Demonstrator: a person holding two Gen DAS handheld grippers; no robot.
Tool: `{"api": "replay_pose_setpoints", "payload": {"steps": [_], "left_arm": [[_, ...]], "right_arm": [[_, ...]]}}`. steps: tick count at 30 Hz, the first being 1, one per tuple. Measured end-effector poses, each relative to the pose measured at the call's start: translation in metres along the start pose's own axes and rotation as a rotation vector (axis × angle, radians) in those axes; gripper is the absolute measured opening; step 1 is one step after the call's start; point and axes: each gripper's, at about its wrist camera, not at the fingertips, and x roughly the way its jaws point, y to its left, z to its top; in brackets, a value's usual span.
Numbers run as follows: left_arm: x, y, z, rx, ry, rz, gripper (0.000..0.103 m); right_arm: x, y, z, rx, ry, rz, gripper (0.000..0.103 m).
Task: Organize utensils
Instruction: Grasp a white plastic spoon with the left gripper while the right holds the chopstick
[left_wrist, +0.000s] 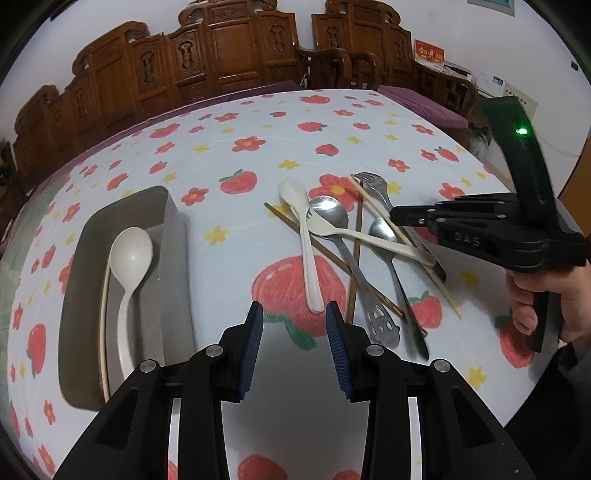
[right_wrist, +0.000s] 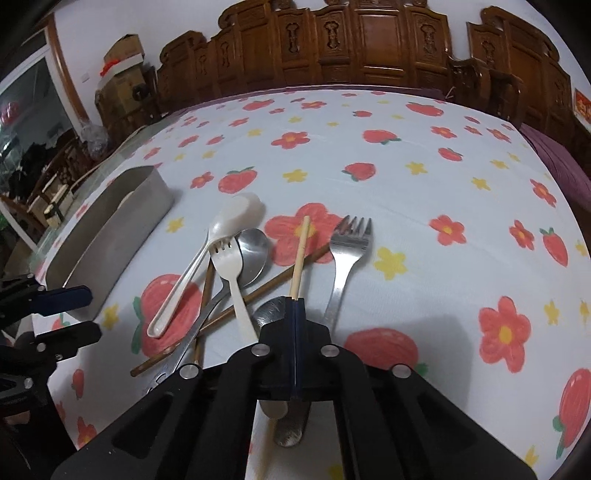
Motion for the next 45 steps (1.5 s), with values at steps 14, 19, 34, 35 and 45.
{"api": "replay_pose_setpoints", "payload": {"steps": [14, 19, 34, 35, 45], "left_arm": [[0.015, 0.0, 0.019, -0.02, 0.004, 0.009, 0.033], [0.015, 0.0, 0.019, -0.02, 0.008, 0.01, 0.033], [0.023, 0.004, 0.027, -0.022, 0.007, 0.017, 0.033], [0.026, 0.004, 0.028, -0.022, 0.012, 0.015, 0.033], [0.063, -0.003, 0.044, -0.021, 0.073, 0.002, 0.032]], "right_arm": [[0.002, 0.001, -0.007, -0.021, 0.03, -0.029, 0.003], [0.004, 0.009, -0.008, -0.044, 0.052, -0.021, 0.023], [0.0, 0.006, -0.008, 0.008, 0.058, -0.076, 0.006], [-0.006, 0.004, -0.007, 0.015, 0.031, -0.089, 0.006], [-0.04, -0.01, 0.0, 0.061, -0.115, -0.086, 0.006]]}}
